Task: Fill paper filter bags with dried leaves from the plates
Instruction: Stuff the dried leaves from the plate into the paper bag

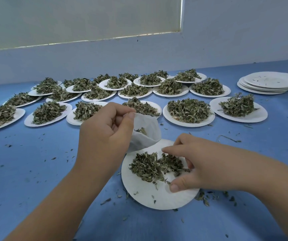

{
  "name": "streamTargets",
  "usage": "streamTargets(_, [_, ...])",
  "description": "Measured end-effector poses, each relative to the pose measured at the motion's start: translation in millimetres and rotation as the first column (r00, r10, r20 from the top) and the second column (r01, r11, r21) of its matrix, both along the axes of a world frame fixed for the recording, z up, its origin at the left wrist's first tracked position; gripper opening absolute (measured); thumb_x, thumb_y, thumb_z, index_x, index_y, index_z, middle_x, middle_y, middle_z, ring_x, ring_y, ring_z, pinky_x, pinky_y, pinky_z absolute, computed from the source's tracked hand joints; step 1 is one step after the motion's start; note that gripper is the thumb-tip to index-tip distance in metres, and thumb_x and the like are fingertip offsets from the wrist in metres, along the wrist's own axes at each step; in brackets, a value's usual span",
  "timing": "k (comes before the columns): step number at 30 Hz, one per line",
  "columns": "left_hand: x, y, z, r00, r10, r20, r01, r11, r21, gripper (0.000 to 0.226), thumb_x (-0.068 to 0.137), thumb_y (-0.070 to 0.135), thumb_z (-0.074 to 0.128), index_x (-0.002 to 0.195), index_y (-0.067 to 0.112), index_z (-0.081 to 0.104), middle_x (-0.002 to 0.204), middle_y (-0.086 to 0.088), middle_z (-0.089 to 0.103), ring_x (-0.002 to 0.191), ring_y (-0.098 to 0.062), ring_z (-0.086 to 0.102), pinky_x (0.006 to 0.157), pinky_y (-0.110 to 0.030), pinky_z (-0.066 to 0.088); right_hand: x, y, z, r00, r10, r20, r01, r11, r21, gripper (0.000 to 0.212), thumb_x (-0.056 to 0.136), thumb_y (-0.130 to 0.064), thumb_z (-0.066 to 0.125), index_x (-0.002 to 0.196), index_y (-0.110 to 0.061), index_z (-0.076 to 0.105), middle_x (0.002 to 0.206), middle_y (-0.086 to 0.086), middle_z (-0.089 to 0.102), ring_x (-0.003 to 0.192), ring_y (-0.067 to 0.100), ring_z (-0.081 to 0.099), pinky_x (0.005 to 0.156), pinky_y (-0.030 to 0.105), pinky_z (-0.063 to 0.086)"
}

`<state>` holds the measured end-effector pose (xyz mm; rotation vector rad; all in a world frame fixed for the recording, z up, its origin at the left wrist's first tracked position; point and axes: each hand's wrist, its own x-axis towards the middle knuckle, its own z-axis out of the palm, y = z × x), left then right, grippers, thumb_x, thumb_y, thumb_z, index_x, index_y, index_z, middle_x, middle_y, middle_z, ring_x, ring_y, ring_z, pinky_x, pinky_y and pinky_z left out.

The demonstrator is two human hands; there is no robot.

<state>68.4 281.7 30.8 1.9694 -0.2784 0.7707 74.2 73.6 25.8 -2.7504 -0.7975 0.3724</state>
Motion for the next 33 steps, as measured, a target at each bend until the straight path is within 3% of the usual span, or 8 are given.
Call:
streamTargets(4, [-0.2,-0.3,-0.3,1.0,0.003,-0.001,-0.003,1.0,0.015,0.023,0.093,0.017,0.06,0.083,0.037,0.064,0.072,-0.001,0.057,0.054,-0.002,0.046,0.048,-0.007,0.036,0.9,4.0,-5.1,1.0,-0.009,0.025,0.01,1.0,-0.023,0.069,0.082,-0.063,0.059,0.142,-0.043,0.032,0.116,-0.021,0.03,0.089,0.0,0.045,0.071,0.023,0.04])
streamTargets(13, [-0.4,0.4,0.0,1.0,0.013,-0.001,-0.013,1.0,0.015,0.023,0.093,0.019,0.06,0.082,0.039,0.063,0.073,-0.001,0.059,0.055,-0.006,0.047,0.049,-0.009,0.037,2.9,15.4,-8.7,0.994,-0.031,0.103,0.027,0.999,0.04,0.031,0.093,-0.038,0.057,0.124,-0.038,0.058,0.096,-0.017,0.037,0.083,0.005,0.044,0.074,0.026,0.041])
streamTargets(17, [0.4,4.8,2.4,0.999,0.026,0.023,-0.026,1.0,-0.003,0.022,0.093,0.018,0.061,0.083,0.036,0.065,0.072,-0.001,0.059,0.052,-0.002,0.044,0.048,-0.008,0.035,1.5,18.0,-8.1,0.989,-0.036,0.141,0.031,0.999,0.038,0.023,0.094,-0.034,0.057,0.116,-0.034,0.063,0.096,-0.011,0.043,0.085,0.008,0.042,0.068,0.023,0.035])
streamTargets(22, [3.0,13.1,7.7,0.994,0.07,0.087,-0.067,0.997,-0.04,0.017,0.092,0.024,0.059,0.082,0.037,0.063,0.071,0.0,0.058,0.053,-0.003,0.043,0.047,-0.009,0.033,-0.3,20.2,-7.3,0.987,-0.051,0.153,0.044,0.998,0.048,0.016,0.093,-0.03,0.058,0.107,-0.031,0.066,0.094,-0.011,0.048,0.088,0.011,0.048,0.073,0.027,0.043])
streamTargets(26, [4.8,16.4,8.4,0.991,0.089,0.096,-0.083,0.995,-0.063,0.015,0.09,0.027,0.057,0.081,0.038,0.063,0.072,-0.001,0.059,0.054,-0.004,0.043,0.049,-0.012,0.034,-1.2,22.2,-7.3,0.985,-0.061,0.161,0.054,0.997,0.047,0.014,0.093,-0.026,0.057,0.103,-0.027,0.067,0.1,-0.005,0.055,0.093,0.017,0.055,0.081,0.038,0.05])
streamTargets(30, [5.8,16.4,6.9,0.991,0.09,0.102,-0.089,0.996,-0.022,0.022,0.094,0.019,0.058,0.082,0.038,0.061,0.069,-0.002,0.056,0.051,-0.001,0.04,0.048,-0.007,0.031,0.5,17.9,-4.8,0.987,-0.097,0.131,0.085,0.992,0.098,0.014,0.092,-0.027,0.059,0.103,-0.031,0.068,0.099,-0.01,0.058,0.088,0.011,0.056,0.072,0.024,0.048])
streamTargets(33, [7.0,16.6,5.6,0.989,0.092,0.118,-0.091,0.996,-0.01,0.02,0.093,0.022,0.058,0.083,0.039,0.061,0.067,0.0,0.057,0.053,-0.002,0.042,0.049,-0.008,0.032,2.8,11.3,-0.8,0.984,-0.15,0.097,0.127,0.97,0.208,0.008,0.089,-0.029,0.064,0.09,-0.036,0.066,0.083,-0.017,0.06,0.075,0.0,0.056,0.06,0.012,0.042])
